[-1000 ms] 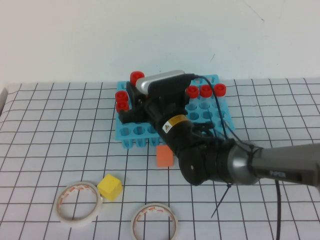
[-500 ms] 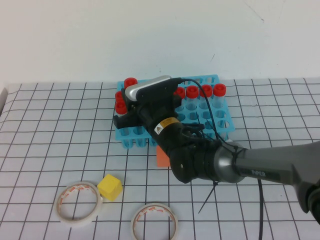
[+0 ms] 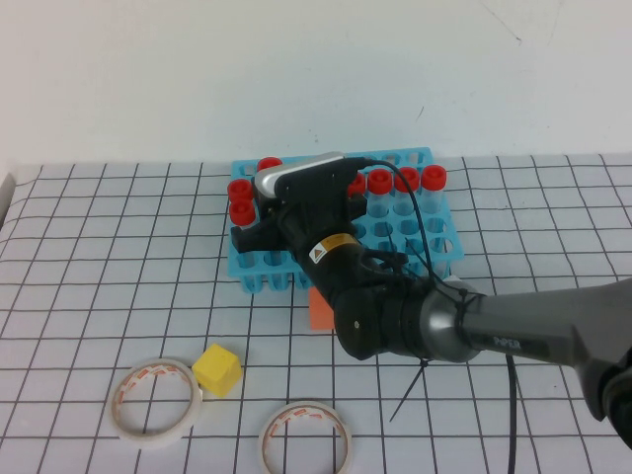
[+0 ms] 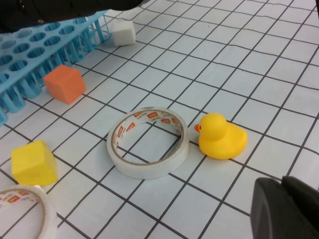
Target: Place the test tubes
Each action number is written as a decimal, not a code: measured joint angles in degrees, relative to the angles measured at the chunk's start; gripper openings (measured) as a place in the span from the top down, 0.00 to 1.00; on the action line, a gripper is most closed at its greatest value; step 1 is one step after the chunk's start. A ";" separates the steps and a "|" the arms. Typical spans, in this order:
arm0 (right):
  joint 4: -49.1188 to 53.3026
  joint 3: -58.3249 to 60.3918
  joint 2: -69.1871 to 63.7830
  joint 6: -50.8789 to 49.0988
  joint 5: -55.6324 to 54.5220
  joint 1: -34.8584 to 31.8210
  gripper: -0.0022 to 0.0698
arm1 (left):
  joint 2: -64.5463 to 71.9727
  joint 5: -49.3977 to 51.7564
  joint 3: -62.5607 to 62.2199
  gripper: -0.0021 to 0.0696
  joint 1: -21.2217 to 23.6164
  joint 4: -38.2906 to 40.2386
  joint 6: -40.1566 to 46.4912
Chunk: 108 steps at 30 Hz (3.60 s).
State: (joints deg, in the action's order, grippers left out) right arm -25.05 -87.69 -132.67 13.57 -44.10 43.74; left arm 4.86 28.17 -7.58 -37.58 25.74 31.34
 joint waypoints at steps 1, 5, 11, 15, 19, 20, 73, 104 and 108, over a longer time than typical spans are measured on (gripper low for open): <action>0.00 0.03 -0.10 0.00 -0.12 0.00 0.59 | 0.00 0.00 0.00 0.97 0.00 0.00 0.00; 0.00 0.03 -0.10 0.00 -0.13 0.00 0.59 | 0.00 0.00 0.00 0.97 0.00 0.00 0.00; 0.00 -0.29 -0.10 -0.82 1.38 0.00 0.59 | 0.00 0.00 0.00 0.97 0.00 0.00 0.00; 0.00 -0.42 -0.10 -0.85 1.73 0.00 0.59 | 0.00 0.00 0.00 0.97 0.00 0.00 0.00; 0.00 -0.42 -0.10 -0.85 1.73 0.00 0.59 | 0.00 0.00 0.00 0.97 0.00 0.00 0.00; 0.00 -0.42 -0.10 -0.85 1.73 0.00 0.59 | 0.00 0.00 0.00 0.97 0.00 0.00 0.00; -4.12 16.71 25.41 4.86 5.27 0.30 0.86 | 0.00 0.13 0.00 0.97 0.00 0.00 -0.12; -2.05 72.33 109.74 30.43 36.47 0.33 0.97 | 0.00 0.13 0.00 0.97 0.00 0.00 -0.12; -9.48 78.71 115.97 38.04 31.89 0.20 0.97 | 0.00 0.13 0.00 0.97 0.00 0.00 0.00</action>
State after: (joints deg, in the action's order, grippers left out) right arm -34.53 -8.98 -16.70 51.61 -12.21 43.95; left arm 4.86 28.30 -7.58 -37.58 25.74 31.34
